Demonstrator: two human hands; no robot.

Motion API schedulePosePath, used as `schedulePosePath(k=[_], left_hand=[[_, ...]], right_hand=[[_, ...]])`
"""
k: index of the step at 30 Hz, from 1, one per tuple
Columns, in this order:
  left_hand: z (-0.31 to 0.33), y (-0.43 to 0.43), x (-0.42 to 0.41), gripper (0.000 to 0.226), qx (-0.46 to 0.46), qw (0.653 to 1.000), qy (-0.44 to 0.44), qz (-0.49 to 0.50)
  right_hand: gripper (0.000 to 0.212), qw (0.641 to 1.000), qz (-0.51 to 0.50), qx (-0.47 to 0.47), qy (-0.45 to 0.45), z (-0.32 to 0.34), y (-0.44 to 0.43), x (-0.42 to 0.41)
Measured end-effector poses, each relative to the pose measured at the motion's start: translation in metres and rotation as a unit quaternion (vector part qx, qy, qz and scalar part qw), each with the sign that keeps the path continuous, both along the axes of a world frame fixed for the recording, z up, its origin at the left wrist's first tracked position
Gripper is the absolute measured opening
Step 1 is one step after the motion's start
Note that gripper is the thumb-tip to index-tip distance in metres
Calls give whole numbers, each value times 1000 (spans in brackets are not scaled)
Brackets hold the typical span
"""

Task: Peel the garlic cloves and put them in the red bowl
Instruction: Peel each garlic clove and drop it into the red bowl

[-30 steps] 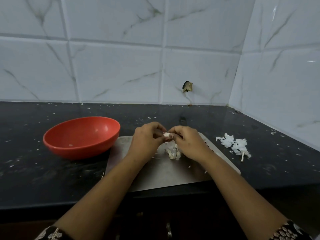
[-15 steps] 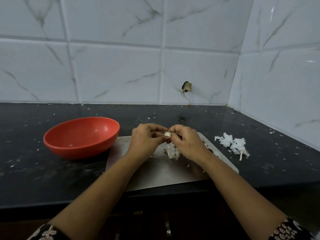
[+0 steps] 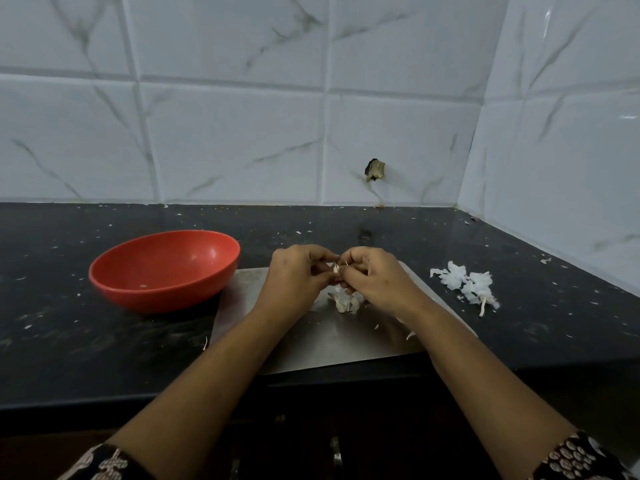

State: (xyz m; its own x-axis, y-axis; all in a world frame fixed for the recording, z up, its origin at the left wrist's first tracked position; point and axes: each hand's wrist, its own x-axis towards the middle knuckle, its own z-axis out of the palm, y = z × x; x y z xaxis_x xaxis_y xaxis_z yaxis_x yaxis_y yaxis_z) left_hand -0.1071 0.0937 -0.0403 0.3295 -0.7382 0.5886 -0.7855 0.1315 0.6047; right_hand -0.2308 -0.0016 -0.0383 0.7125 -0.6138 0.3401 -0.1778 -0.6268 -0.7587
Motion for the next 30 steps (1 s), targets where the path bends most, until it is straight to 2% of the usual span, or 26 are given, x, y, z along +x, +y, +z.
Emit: schedulePosePath(k=[5,15,21,26,30], left_hand=[[-1,-1,0,24,3,1000,-3,-1],[0,-4,6,23,38,998,50,-11],[0,-1,11,15,82,995,-19,49],[0,4,9,26,174,982,-60,27],[1,6,7,32,197,977,-77,12]], right_hand=[[15,1000,-5,-18,12,3,1,0],[18,999,-21,5,31,4,2,2],[23,997,-51,-51,40,5,3,1],[32,998,-47,-38,24,5,4,-12],[24,997,-49,-64,7,0,7,-29]])
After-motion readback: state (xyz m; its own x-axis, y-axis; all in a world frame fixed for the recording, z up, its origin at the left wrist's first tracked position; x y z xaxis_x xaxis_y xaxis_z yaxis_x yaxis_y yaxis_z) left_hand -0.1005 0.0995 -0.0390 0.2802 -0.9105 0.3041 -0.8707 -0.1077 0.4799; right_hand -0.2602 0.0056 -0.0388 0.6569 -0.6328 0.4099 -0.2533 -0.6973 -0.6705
